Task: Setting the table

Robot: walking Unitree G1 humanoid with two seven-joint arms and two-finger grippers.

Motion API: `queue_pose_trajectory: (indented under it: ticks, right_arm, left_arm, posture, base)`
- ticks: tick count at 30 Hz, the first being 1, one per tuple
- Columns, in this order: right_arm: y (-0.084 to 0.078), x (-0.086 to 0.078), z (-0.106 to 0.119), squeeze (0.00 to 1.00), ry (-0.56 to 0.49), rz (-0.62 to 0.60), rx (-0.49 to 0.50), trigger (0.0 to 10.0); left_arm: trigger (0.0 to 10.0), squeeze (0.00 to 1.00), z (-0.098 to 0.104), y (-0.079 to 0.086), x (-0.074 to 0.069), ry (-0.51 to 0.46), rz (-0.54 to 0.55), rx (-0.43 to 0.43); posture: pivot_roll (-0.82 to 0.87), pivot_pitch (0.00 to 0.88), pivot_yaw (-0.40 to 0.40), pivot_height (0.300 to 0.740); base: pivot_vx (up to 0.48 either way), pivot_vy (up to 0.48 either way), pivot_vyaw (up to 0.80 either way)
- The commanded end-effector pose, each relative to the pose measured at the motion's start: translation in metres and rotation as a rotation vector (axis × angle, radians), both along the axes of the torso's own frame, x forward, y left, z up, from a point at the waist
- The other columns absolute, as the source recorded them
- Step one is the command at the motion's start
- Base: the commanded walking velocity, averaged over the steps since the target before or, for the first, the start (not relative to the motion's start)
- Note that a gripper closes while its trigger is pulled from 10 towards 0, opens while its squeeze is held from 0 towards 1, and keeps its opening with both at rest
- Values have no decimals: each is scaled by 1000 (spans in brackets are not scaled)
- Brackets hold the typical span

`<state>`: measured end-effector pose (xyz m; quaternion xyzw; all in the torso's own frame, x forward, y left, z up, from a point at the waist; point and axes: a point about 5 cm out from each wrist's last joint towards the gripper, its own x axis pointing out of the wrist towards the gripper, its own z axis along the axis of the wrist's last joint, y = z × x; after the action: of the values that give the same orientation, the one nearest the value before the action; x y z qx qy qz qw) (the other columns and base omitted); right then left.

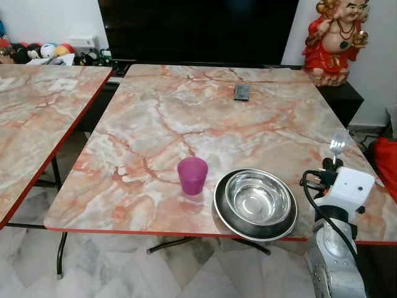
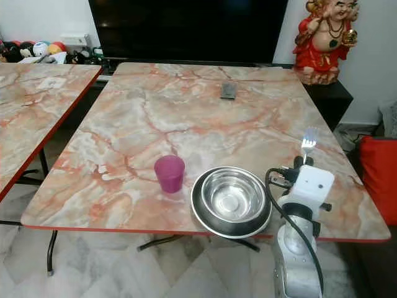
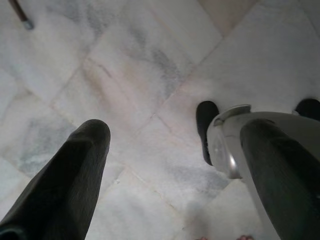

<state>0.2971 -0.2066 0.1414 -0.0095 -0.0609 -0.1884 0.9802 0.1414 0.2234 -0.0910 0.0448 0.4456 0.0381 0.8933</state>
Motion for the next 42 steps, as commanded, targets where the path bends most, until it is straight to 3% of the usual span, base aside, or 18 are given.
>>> queue_pose_trajectory:
  ticks: [1,3,7,12,17,29,42]
  right_arm:
    - [-3,7,-3,0,48,17,-7,10000]
    - [-7,18,-5,0,113,39,-60,10000]
    - [-11,28,-3,0,143,67,-74,10000]
    - [-15,41,-13,0,245,150,37,10000]
    - [-17,48,-21,0,299,182,63,10000]
    - [-30,57,-19,0,309,169,62,10000]
    - [-22,58,-35,0,356,213,84,10000]
  left_arm:
    - [10000,0,-3,-2,-6,28,-3,-8]
    - [10000,0,-2,-3,-4,23,-4,-10]
    - [10000,0,-2,-3,-3,19,-4,-12]
    - [10000,0,-2,-3,-2,18,-7,-20]
    - [10000,0,-2,-4,-2,20,-13,-26]
    - [10000,0,-3,-6,-3,29,-24,-28]
    - [10000,0,-4,-2,-8,41,-24,-25]
  posture:
    - [-20,101,3,740]
    - [-18,103,4,740]
    - [-20,105,6,740]
    - [-18,111,10,740]
    - [-14,115,11,740]
    - [-13,121,16,740]
    - [-8,124,18,740]
  base:
    - [0,0,0]
    - [0,0,0]
    - [0,0,0]
    - [0,0,0]
    - [0,0,0]
    - [0,0,0]
    - [0,0,0]
